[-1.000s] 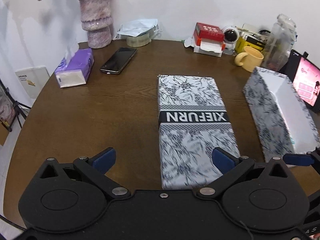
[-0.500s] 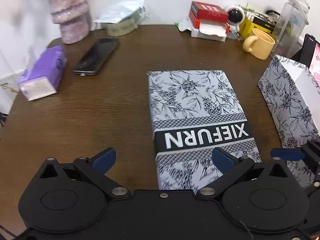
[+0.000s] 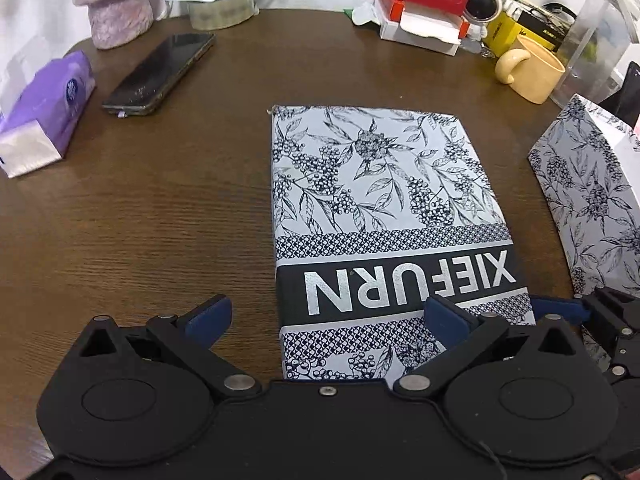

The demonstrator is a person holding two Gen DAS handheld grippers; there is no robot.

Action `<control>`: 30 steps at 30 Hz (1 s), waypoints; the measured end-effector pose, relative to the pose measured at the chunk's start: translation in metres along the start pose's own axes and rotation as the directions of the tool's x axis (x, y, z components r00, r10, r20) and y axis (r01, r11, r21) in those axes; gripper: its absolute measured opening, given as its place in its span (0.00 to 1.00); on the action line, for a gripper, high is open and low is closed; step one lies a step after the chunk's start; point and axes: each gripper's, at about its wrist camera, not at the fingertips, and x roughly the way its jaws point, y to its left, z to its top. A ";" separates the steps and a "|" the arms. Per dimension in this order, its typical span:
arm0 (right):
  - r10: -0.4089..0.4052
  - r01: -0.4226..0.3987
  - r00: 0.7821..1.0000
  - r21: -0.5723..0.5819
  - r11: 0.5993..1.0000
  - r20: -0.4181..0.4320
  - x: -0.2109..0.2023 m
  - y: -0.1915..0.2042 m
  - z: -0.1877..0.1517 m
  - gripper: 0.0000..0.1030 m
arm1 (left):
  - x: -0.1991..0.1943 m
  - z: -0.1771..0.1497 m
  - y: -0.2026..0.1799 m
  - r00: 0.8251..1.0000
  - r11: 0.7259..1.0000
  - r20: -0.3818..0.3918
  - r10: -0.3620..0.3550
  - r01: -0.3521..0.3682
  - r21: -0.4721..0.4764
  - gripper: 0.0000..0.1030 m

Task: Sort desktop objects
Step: 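Position both grippers on opposite ends of the XIEFURN floral lid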

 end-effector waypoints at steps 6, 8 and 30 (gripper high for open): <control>0.040 -0.041 0.999 0.053 0.998 0.013 0.005 -0.007 0.000 1.00 | 0.007 -0.003 0.007 0.998 0.996 0.000 -0.064 0.064 -0.070 1.00; 0.040 -0.041 0.999 0.048 0.998 0.024 0.005 -0.007 -0.002 1.00 | 0.010 -0.005 0.012 0.996 0.989 -0.004 -0.092 0.091 -0.119 1.00; 0.027 -0.027 0.993 -0.004 1.000 0.113 -0.009 0.003 -0.008 1.00 | -0.002 -0.018 -0.005 0.996 0.980 0.056 -0.075 0.084 -0.179 1.00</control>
